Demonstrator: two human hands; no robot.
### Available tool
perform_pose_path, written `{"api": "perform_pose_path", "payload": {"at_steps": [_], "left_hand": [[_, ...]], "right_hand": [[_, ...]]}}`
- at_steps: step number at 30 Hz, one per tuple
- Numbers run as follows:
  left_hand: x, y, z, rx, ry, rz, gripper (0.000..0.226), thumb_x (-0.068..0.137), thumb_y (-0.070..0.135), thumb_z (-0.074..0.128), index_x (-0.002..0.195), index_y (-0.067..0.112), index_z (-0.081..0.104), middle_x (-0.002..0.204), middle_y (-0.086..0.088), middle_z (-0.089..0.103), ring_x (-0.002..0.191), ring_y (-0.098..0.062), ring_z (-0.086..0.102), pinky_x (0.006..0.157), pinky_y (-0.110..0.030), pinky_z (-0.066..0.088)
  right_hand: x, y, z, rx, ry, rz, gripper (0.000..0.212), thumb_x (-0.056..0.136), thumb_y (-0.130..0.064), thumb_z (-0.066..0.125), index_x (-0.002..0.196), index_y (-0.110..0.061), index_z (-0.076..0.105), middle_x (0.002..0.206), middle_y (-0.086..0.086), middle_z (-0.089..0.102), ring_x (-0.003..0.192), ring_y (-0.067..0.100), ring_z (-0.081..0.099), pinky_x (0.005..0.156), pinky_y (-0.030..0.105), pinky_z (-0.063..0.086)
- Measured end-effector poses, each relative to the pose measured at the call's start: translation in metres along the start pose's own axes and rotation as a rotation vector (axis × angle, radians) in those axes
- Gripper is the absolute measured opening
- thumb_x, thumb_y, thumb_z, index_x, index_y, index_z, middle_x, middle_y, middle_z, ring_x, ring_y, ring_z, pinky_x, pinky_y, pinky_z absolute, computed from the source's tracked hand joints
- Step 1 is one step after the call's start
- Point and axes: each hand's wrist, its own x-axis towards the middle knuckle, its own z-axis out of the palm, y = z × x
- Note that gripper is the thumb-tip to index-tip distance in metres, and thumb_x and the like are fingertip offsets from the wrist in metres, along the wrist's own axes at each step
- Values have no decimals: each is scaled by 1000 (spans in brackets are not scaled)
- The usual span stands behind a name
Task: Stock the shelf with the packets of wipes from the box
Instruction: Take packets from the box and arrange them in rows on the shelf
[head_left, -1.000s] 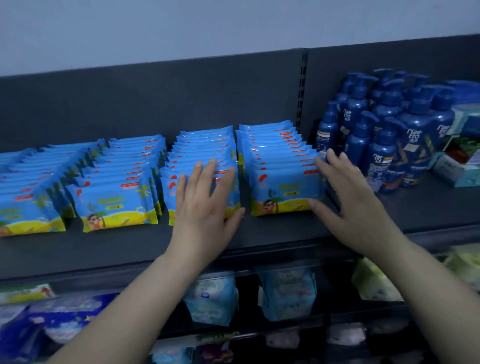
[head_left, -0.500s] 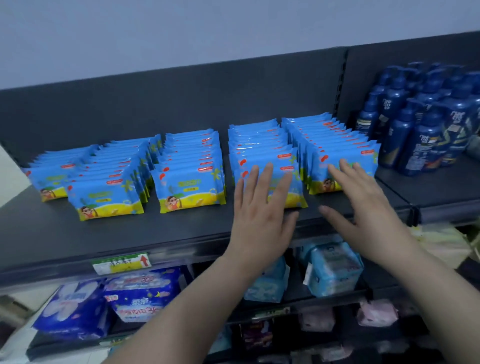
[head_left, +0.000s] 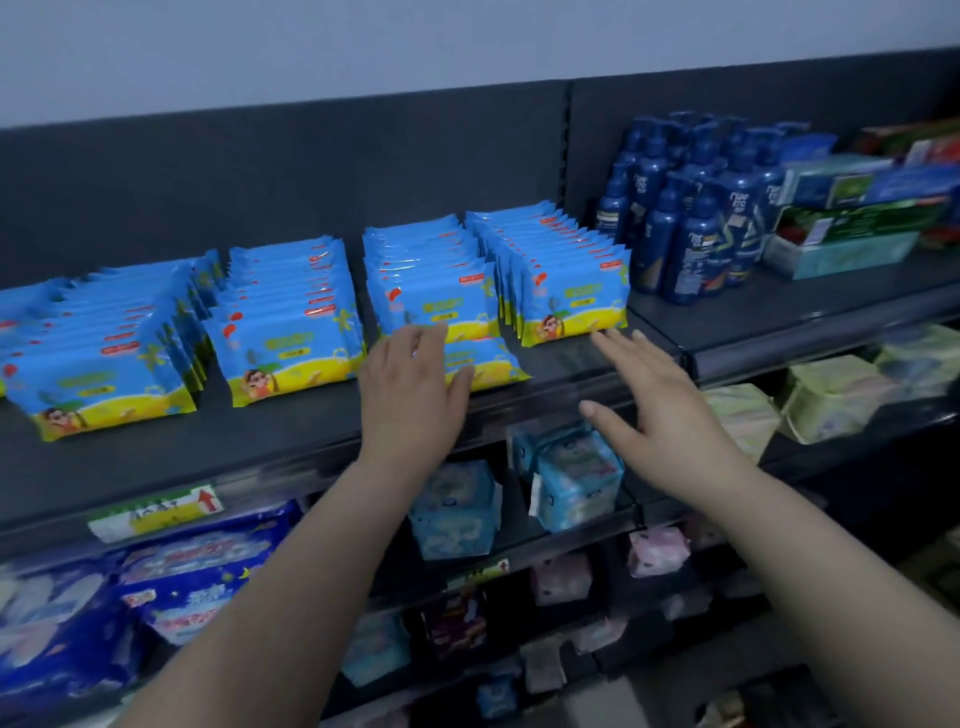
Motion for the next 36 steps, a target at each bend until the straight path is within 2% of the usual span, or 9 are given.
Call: {"api": "perform_pose_path", "payload": {"at_steps": [4,10,14,17,20,25,29,33,36], "left_hand": [[5,-13,-4,101,-163,-177,58,89,53,50,132,15,46,118,-14,53,110,-36,47,93,-42,35],[11,-12,-9,138,-266,-289,55,93,52,41,134,14,39,118,-14,60,112,-37,49,89,-41,37],[13,-15,-9,-133,-297,-345,56,89,40,56,135,15,36,115,-13,61,107,-36,55,88,-43,46],[11,-14,-11,-364,-226,-322,64,86,21,63,142,18,32,124,-7,58,107,-26,57,86,-32,46],[14,-16,-10,-451,-66,-269,75,81,8,66,145,23,30,117,-3,56,100,-18,56,86,-32,48],[35,-22,-8,-353,6,-231,58,84,2,62,135,17,40,114,-6,47,99,-18,54,83,-32,46],[45,-27,-5,-288,-9,-216,42,85,0,61,121,14,46,115,-5,46,96,-13,54,76,-23,39],[48,-30,-5,-204,30,-180,45,81,3,66,120,12,46,113,-8,46,101,-23,51,83,-31,42],[43,-30,-7,-44,73,-154,57,79,16,71,129,16,45,114,-8,47,104,-27,46,84,-36,35]], "right_hand": [[34,-22,13,26,-61,-48,60,94,-39,51,146,-17,31,151,2,33,141,19,25,114,33,21],[84,-41,37,-21,-209,92,48,98,-39,42,137,-12,42,130,12,56,121,33,45,97,44,41],[97,-41,54,77,-247,163,50,94,-28,53,139,-11,41,131,12,54,114,29,52,92,41,45],[100,-39,60,182,-189,168,60,89,-18,60,144,-13,34,133,10,52,105,23,52,79,31,42],[106,-41,64,295,-21,177,73,85,-13,64,147,-16,26,132,9,51,116,25,51,91,35,45],[123,-51,67,265,80,100,77,86,-11,63,149,-14,19,132,9,43,122,24,44,100,33,39],[131,-52,72,101,94,56,74,87,-9,62,148,-12,21,132,10,38,121,25,41,95,29,35],[133,-53,74,41,120,53,66,86,-10,63,144,-13,31,128,9,39,116,28,44,92,33,38],[129,-52,71,27,153,57,65,85,-15,66,141,-14,35,127,8,40,114,26,43,91,31,37]]}}
